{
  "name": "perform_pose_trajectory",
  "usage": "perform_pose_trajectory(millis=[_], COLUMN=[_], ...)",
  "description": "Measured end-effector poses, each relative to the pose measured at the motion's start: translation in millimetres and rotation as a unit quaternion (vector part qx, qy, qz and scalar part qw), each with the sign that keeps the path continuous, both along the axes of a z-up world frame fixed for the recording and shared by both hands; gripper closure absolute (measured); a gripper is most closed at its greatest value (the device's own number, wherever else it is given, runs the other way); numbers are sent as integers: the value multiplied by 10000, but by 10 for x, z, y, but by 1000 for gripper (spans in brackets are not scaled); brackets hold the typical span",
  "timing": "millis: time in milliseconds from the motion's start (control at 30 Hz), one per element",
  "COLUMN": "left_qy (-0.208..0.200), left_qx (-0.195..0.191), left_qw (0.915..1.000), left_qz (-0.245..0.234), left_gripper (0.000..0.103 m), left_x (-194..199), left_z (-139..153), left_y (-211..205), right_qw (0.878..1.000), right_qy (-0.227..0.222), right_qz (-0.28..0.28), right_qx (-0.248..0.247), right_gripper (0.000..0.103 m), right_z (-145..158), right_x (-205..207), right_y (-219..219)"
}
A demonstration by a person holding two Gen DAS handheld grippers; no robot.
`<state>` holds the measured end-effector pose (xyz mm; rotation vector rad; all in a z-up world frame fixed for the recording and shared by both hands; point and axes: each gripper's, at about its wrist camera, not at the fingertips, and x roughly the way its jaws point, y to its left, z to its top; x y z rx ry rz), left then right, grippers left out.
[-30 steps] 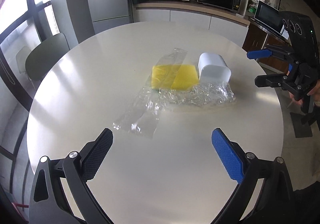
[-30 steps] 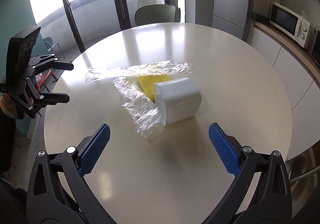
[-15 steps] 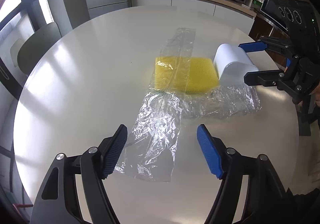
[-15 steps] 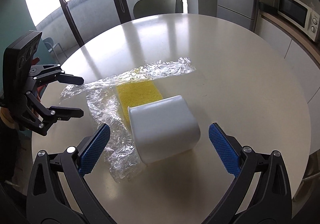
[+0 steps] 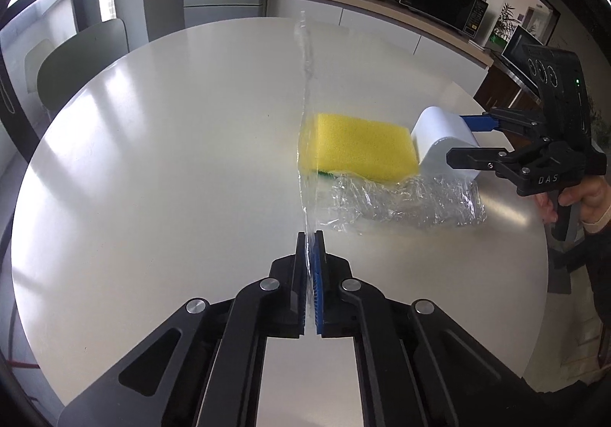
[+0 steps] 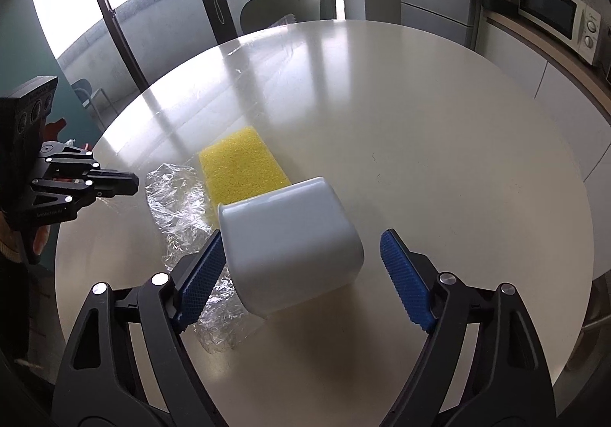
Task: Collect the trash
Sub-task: 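Grasp the clear plastic wrap with the left tool while the right tool grasps the white tub, then carry the plastic wrap and white tub down over the wastebasket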
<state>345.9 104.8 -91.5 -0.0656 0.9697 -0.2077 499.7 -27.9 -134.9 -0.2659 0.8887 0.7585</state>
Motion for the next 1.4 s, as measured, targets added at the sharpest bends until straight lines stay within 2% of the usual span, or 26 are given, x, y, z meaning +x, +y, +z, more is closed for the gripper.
perform_pose_trajectory(millis=[33, 67, 300, 467, 500, 567, 600, 967, 1400], left_qy=[-22, -31, -185, -290, -303, -337, -358, -438, -525], left_qx=[-55, -119, -109, -82, -77, -61, -62, 19, 53], left_qw=[10000, 9999, 9997, 9995, 9994, 9993, 9993, 9989, 9985], left_qz=[37, 56, 77, 121, 127, 130, 130, 150, 112], left_gripper=[101, 101, 101, 101, 101, 101, 101, 101, 101], left_x=[-15, -30, -98, -166, -210, -260, -284, -441, -539], left_z=[11, 23, 144, 250, 257, 292, 308, 396, 479], left_y=[10, 23, -12, -24, -13, -1, 1, -76, -124], right_qw=[10000, 10000, 9999, 9997, 9997, 9997, 9997, 9992, 9982], right_qy=[24, 42, -7, -62, -72, -77, -50, 81, 139], right_qz=[18, 0, -40, -104, -108, -112, -117, -286, -346], right_qx=[-12, -18, 103, 205, 214, 221, 218, 259, 478], right_gripper=[43, 47, 48, 54, 55, 70, 74, 97, 99], right_z=[-10, -14, -31, 39, 54, 83, 84, 38, 13], right_x=[1, 7, -43, -76, -94, -115, -125, -129, -220], right_y=[3, -2, -62, -150, -165, -186, -204, -358, -477])
